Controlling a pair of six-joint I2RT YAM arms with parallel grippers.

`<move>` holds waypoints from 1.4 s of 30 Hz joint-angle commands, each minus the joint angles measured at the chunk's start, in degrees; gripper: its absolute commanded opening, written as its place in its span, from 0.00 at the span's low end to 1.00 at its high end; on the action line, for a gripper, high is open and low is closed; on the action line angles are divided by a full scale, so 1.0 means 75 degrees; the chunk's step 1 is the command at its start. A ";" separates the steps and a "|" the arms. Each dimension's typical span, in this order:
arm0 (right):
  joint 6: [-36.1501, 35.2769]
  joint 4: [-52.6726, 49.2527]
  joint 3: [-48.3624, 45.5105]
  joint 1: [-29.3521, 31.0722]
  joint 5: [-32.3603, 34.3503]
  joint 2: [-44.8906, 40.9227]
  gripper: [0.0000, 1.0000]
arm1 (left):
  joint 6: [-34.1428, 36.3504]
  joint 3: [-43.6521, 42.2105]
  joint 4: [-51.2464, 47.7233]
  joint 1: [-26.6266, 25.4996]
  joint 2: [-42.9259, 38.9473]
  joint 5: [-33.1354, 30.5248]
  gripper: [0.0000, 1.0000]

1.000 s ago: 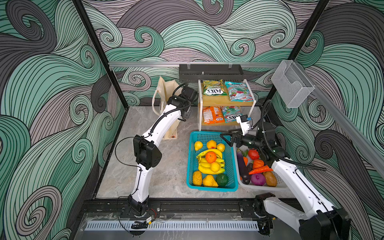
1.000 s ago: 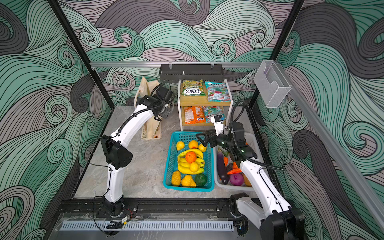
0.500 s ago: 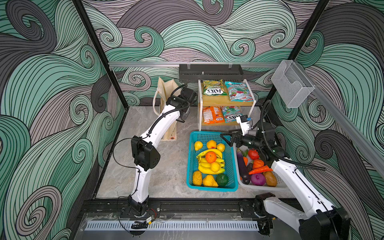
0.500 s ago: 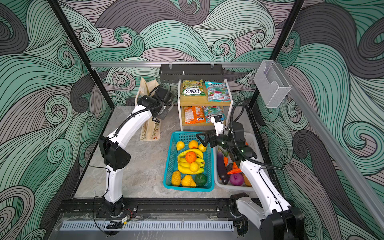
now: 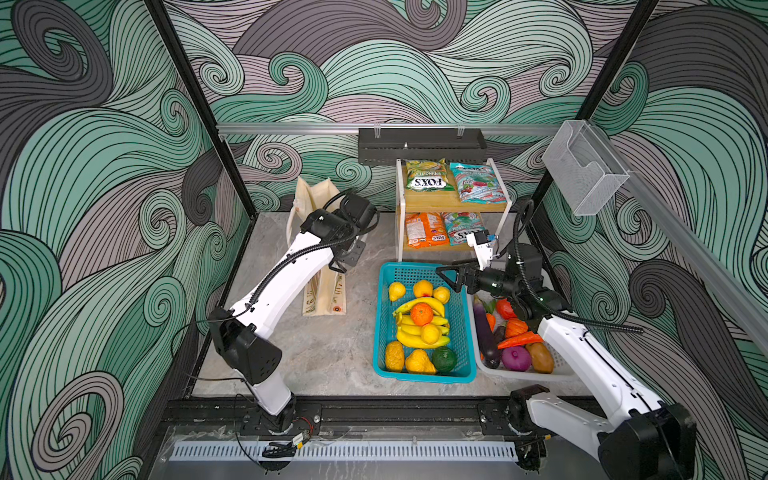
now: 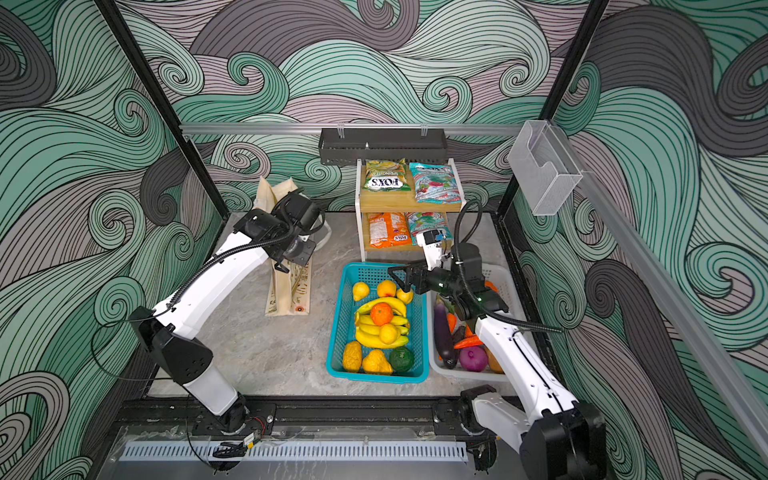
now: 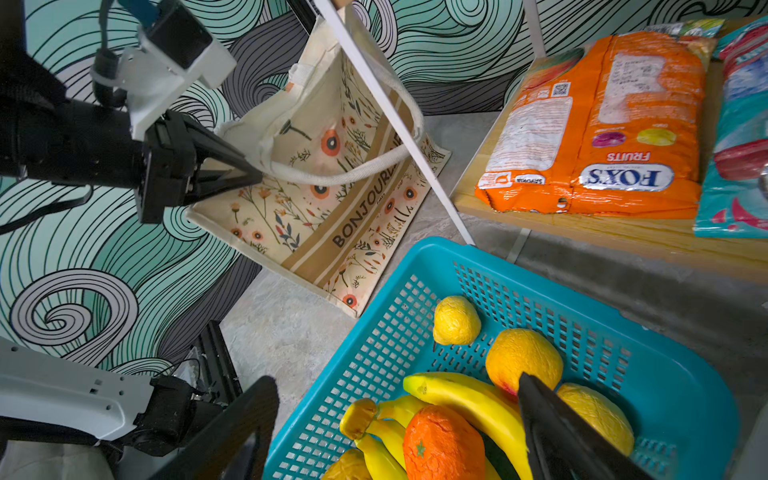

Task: Place the food into the grocery bag and tie it
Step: 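Grasp the bag's near rim with the left gripper while the right reaches the far rim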

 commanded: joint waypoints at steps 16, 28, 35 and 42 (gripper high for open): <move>0.1242 0.0885 0.0737 0.1617 0.1396 0.0751 0.87 | -0.1604 -0.3942 0.1682 -0.0995 -0.3732 0.2288 0.09; 0.1615 0.0342 0.1506 0.2044 0.2045 0.1215 0.99 | -0.1619 -0.3493 0.1802 -0.0999 -0.4476 0.1597 0.85; 0.1265 0.0068 0.1825 0.2621 0.2778 0.1139 0.99 | -0.1853 -0.2836 0.1374 -0.0129 -0.4983 0.1171 0.84; 0.1362 -0.0102 0.2415 0.3324 0.2844 0.1822 0.99 | -0.1717 -0.2880 0.1401 0.1809 -0.4593 0.1783 0.84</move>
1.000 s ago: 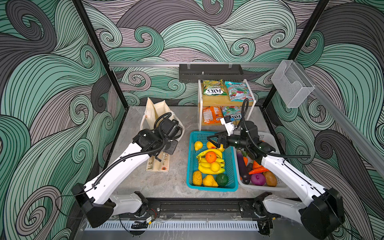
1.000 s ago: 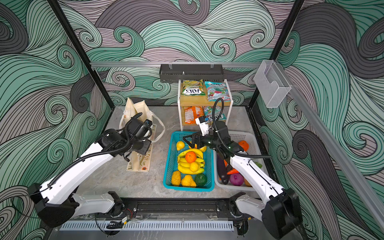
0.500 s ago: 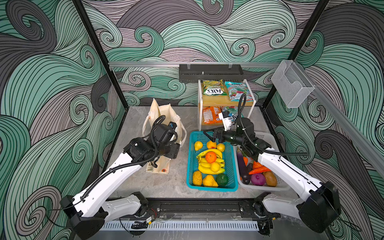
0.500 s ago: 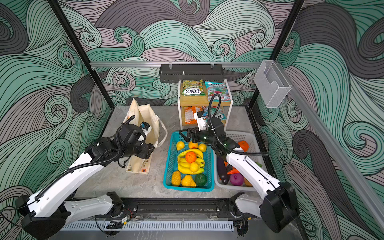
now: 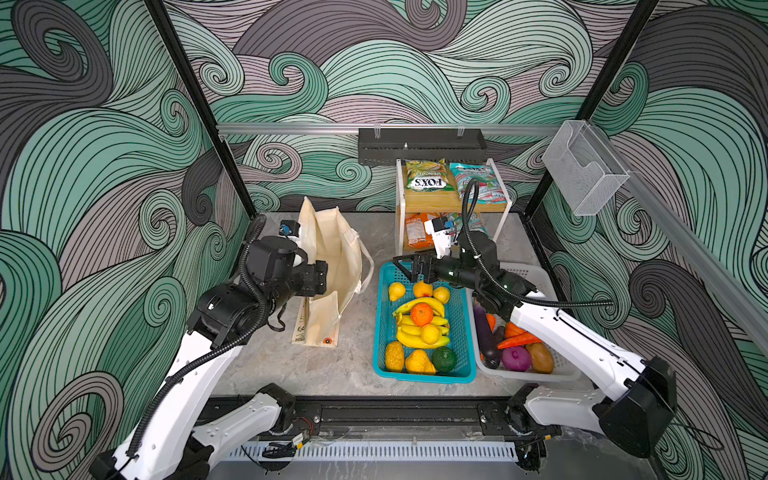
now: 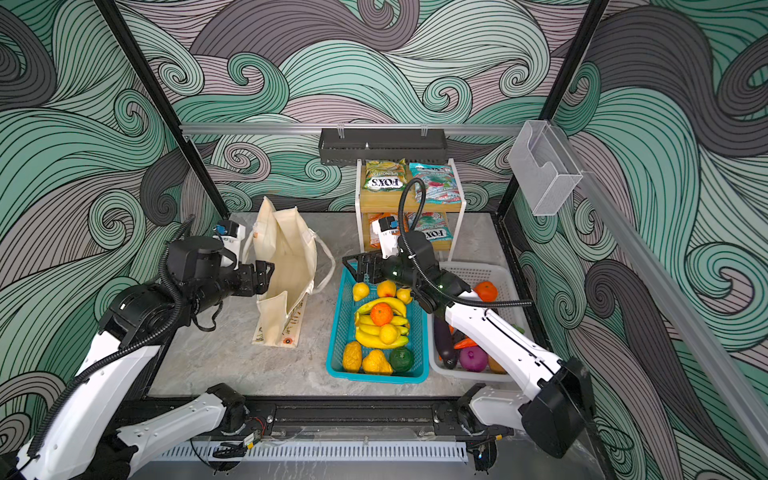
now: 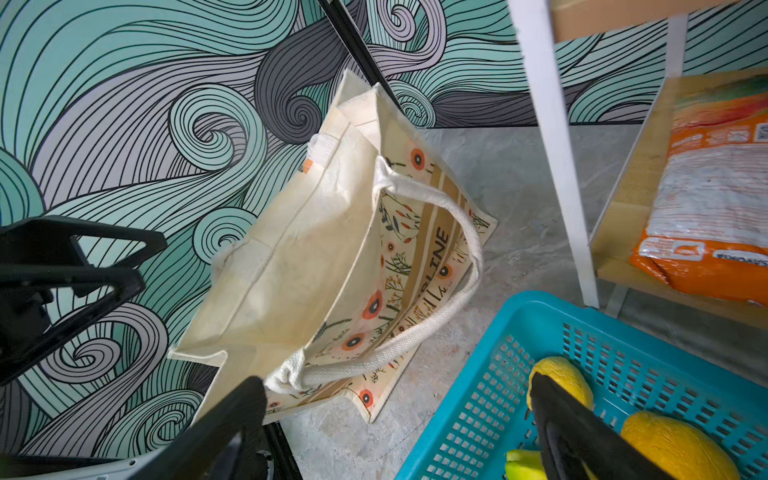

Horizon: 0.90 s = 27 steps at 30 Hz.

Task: Place the food into the grocery bag and tie it
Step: 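Grasp the bag's near rim with the left gripper while the right reaches the far rim, then pull the bag rims apart with both grippers to open the tote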

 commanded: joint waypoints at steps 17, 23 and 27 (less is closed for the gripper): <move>0.0195 -0.0228 0.1216 0.1139 0.0277 0.1894 0.99 | 0.0385 -0.0056 -0.0531 0.0916 0.1905 -0.0204 0.00; 0.0304 -0.0038 0.1284 0.1321 0.0223 0.2126 0.99 | 0.0097 -0.0976 -0.0150 0.0916 0.0674 0.0922 0.01; 0.0358 -0.0009 0.1400 0.1464 0.0203 0.2326 0.99 | 0.0134 -0.0988 -0.0185 0.0917 0.0584 0.0903 0.36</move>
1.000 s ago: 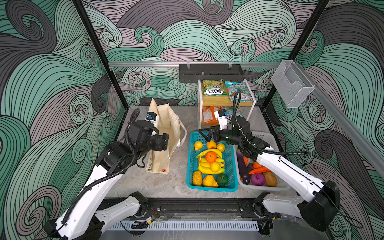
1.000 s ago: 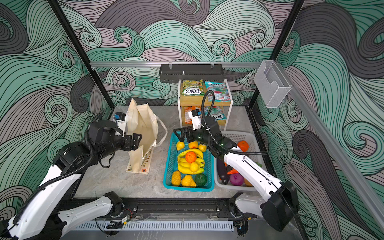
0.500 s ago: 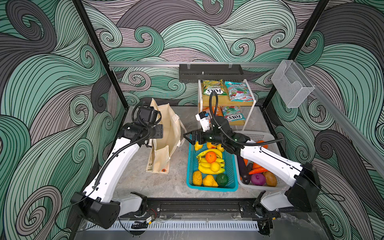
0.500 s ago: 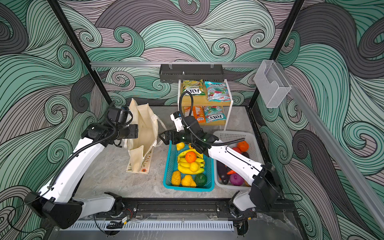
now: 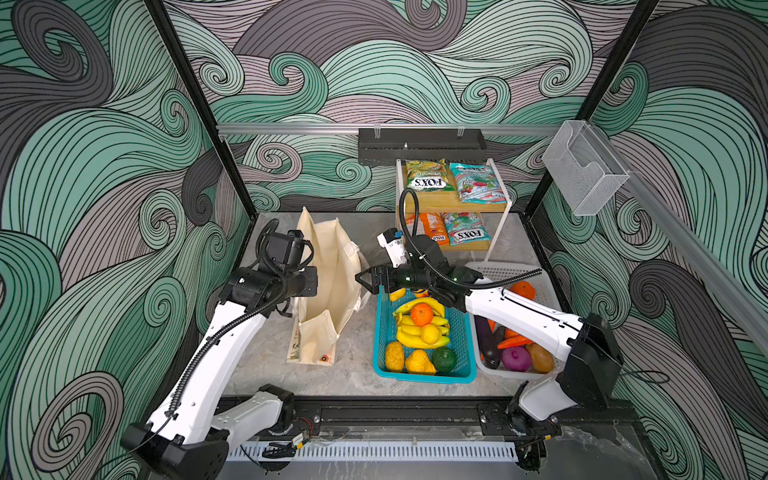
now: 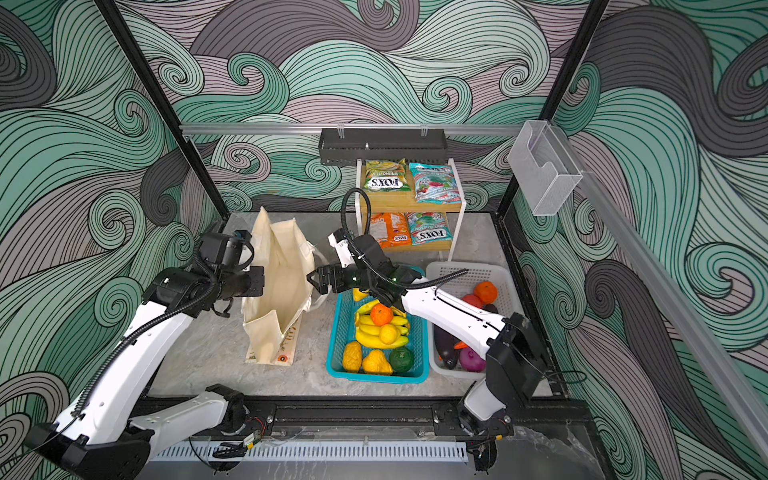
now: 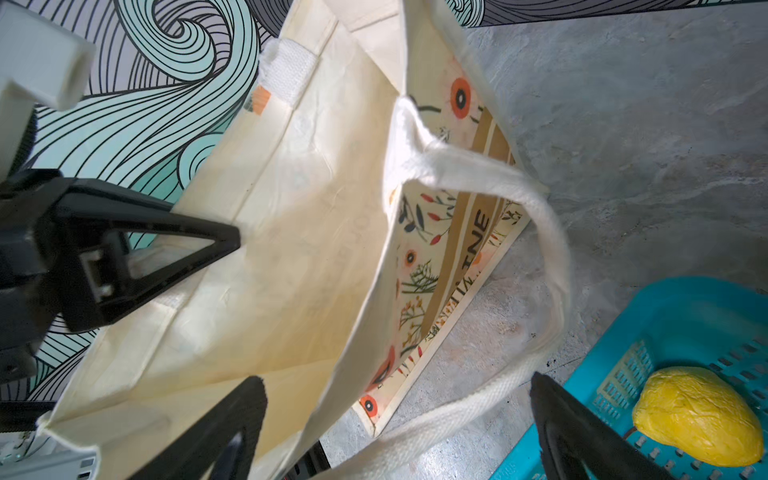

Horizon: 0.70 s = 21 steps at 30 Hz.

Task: Place the food into the grocery bag and tie it
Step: 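Pull the bag rims apart with both grippers to open the tote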

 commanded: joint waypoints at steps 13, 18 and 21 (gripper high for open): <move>-0.0145 -0.0736 0.1170 0.0905 0.1306 0.0948 0.55 | 0.0245 0.0062 -0.0038 0.0059 0.1005 -0.0681 0.14; -0.0463 -0.1402 0.1657 0.0918 0.1851 0.0912 0.26 | 0.0273 0.0562 -0.0285 0.0103 0.0796 -0.1686 0.00; -0.0802 -0.1941 0.1964 0.0912 0.2237 0.0678 0.06 | 0.0302 0.1028 -0.0514 0.0194 0.0733 -0.2314 0.00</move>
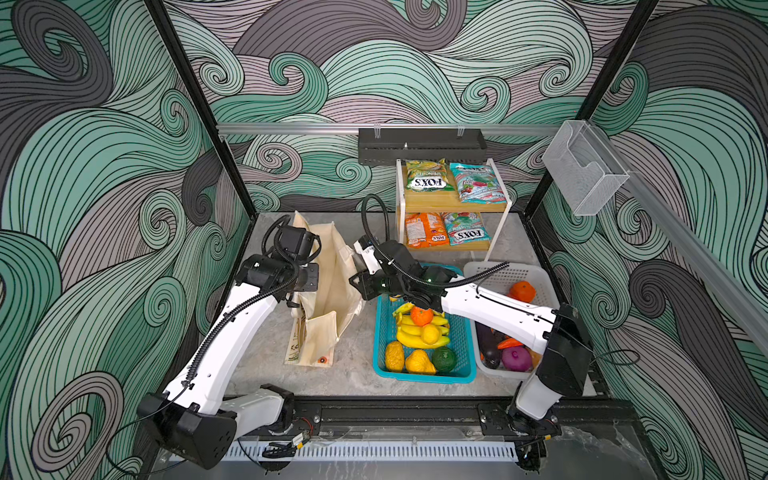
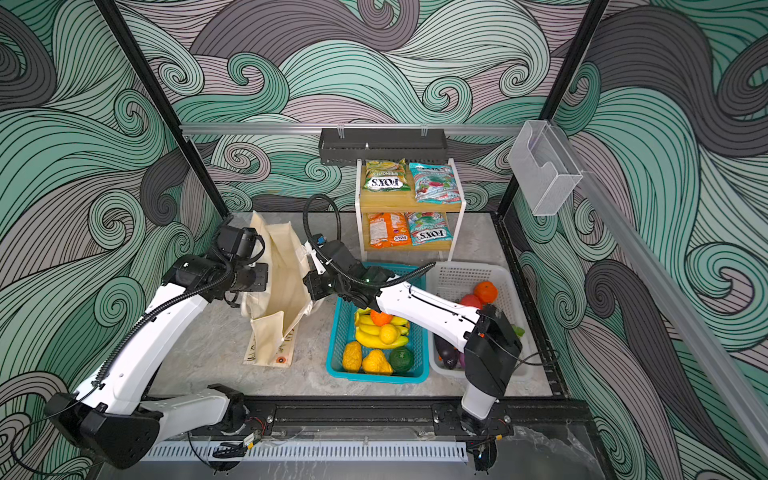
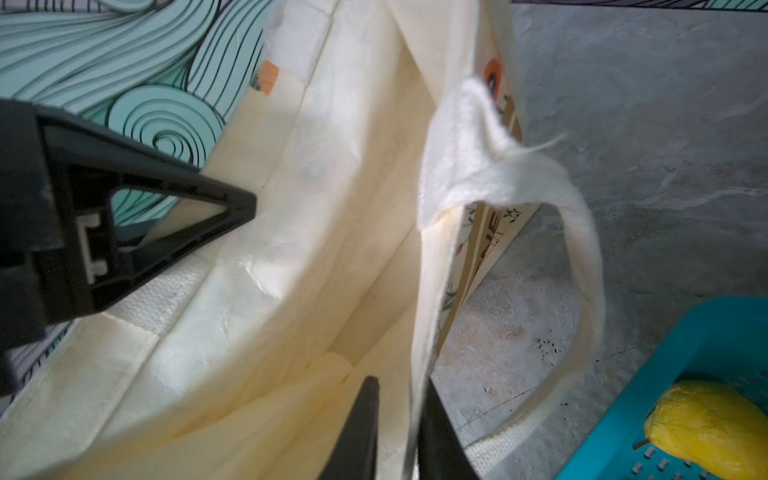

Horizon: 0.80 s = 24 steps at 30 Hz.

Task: Place the food into the grocery bag and tie it
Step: 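Pull the bag rims apart with both grippers to open the tote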

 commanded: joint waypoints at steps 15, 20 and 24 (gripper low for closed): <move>-0.1521 -0.3527 0.0091 -0.0890 0.1932 -0.1518 0.00 | 0.0068 -0.0292 0.0314 0.1456 -0.0968 -0.1686 0.00; -0.1343 -0.3917 -0.0169 -0.1468 0.2082 -0.1848 0.00 | 0.0117 -0.0505 0.0515 0.1638 -0.1071 -0.1723 0.00; -0.1151 -0.3852 -0.0392 -0.1503 0.2134 -0.2025 0.00 | 0.0131 -0.0730 0.0752 0.1653 -0.1032 -0.1254 0.00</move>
